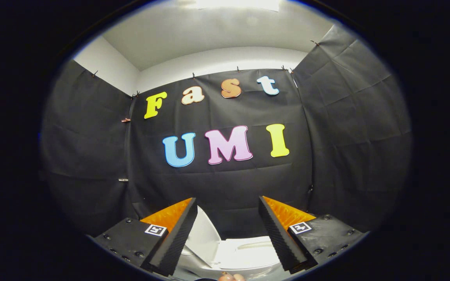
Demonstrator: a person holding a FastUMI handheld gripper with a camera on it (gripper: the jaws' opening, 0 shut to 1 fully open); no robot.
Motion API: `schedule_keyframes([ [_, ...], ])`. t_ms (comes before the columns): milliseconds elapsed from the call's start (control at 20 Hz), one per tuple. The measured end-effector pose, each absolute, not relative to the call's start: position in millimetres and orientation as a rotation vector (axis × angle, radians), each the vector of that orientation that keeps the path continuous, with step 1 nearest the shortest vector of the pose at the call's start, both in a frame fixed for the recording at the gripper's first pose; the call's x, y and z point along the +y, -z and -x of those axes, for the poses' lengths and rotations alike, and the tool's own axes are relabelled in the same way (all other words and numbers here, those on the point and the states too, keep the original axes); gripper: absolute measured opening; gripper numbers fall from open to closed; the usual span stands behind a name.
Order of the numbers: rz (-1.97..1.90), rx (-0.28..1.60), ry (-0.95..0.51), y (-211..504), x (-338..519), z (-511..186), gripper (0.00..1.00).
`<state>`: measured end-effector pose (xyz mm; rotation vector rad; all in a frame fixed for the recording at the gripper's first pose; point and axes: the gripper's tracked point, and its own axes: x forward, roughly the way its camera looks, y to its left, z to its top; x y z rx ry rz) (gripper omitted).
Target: Open the toilet lid.
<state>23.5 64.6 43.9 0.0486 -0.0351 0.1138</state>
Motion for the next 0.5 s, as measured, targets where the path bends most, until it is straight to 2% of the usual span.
schedule_keyframes([
  [500,-0.063,-0.029,-0.165,-49.3,71.2,-16.4,0.98],
])
